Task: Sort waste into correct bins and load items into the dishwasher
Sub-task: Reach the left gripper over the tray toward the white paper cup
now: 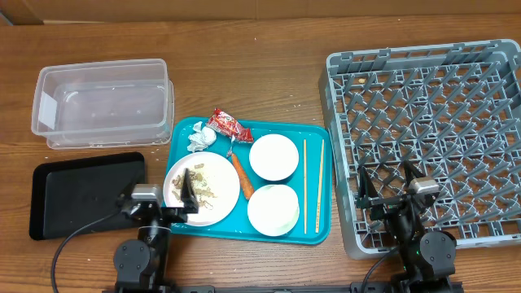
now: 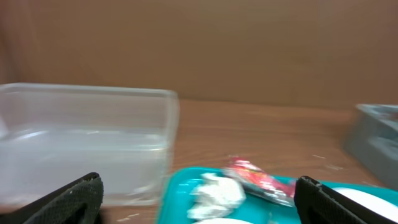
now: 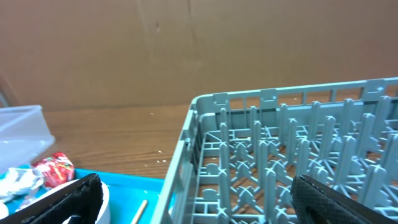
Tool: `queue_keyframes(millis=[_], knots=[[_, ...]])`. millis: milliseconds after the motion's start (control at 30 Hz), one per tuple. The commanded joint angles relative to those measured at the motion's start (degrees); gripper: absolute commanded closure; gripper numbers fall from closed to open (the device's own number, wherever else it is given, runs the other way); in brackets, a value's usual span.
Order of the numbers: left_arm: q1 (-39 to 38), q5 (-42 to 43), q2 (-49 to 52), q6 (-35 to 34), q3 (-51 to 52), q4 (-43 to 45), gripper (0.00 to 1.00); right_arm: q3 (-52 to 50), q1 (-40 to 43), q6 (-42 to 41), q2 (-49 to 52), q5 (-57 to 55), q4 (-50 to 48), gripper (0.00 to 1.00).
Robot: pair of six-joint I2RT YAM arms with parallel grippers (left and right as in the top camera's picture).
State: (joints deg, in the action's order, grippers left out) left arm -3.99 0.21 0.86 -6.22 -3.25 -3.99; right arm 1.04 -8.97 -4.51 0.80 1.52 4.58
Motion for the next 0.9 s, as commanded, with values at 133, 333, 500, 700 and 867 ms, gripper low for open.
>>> queue_keyframes(millis=[133,333,500,700,867], knots=[[0.2,21.4,-0.6,-1.6,-2.6,8.3,0.00,4.9,0.3,-1.7,-0.3,11.2,0.1,0.00],[0.2,20.0,4.5,-1.5,-18.6,-4.9,0.00,23.8,0.4,-1.7,4.7,6.3,18.3,0.00],[0.2,20.8,18.6,-1.4,-35.5,-18.5,0.00,43.3,0.4,-1.7,17.4,5.4,35.6,0.00],[0.1,26.8,39.3,0.5,-56.7,-34.1,0.00,63.5,0.4,-1.0,34.9,5.4,53.5,0.00],[-3.3,26.8,52.6,4.5,-70.1,-47.1,0.00,73.4,0.4,-1.1,43.4,7.1,58.9,0.00]])
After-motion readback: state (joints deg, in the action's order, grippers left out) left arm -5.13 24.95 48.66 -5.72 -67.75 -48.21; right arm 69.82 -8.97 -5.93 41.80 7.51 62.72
